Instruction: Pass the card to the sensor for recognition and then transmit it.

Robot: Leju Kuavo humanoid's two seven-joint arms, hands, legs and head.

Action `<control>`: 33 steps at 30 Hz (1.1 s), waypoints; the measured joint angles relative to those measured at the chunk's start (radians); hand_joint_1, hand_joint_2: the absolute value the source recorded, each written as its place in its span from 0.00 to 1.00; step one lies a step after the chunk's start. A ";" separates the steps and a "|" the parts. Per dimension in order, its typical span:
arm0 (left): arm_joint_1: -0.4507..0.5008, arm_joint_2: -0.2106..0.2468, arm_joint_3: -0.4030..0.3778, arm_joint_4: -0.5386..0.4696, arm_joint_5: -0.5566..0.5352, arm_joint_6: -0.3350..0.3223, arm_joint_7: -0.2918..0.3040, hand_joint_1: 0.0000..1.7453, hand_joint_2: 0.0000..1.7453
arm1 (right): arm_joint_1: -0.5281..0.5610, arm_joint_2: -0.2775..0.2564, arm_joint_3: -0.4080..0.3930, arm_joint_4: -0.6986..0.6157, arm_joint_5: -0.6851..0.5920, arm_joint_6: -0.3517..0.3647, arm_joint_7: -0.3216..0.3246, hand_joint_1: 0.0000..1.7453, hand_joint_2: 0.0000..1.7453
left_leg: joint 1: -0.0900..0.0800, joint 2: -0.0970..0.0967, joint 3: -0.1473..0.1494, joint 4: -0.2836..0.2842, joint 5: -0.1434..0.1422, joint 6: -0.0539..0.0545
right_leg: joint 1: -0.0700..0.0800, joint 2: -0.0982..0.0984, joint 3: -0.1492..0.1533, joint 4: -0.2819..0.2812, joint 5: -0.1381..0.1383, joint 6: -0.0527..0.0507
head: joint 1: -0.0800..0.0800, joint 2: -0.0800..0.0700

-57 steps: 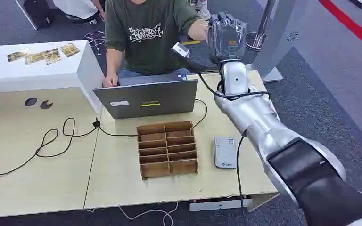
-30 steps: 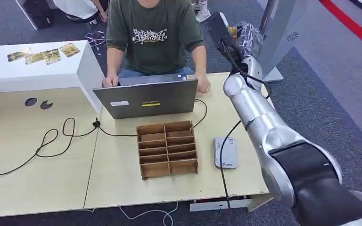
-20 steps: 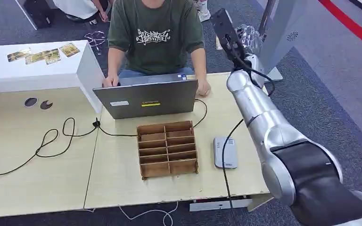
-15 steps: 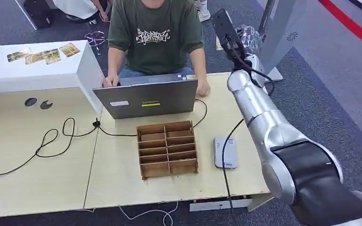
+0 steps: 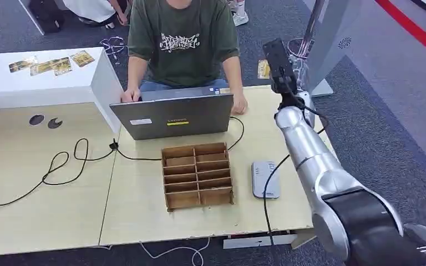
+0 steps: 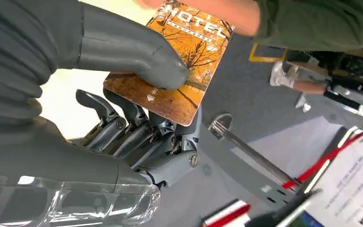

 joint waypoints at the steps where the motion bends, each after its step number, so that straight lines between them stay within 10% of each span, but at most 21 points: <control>1: 0.001 0.000 0.000 0.000 0.001 0.000 0.000 0.00 0.00 | 0.033 -0.007 0.000 -0.024 -0.013 0.001 -0.003 1.00 1.00 | 0.000 0.000 0.000 0.000 0.000 0.000 | 0.000 0.000 0.000 0.000 0.000 0.000 | 0.000 0.000; 33: 0.016 0.000 0.075 0.000 0.002 0.004 0.006 0.00 0.00 | 0.541 -0.150 0.038 -0.450 -0.052 0.029 0.064 1.00 1.00 | 0.000 0.000 -0.001 0.000 -0.002 0.001 | 0.000 -0.001 0.000 0.000 -0.001 0.001 | 0.000 0.000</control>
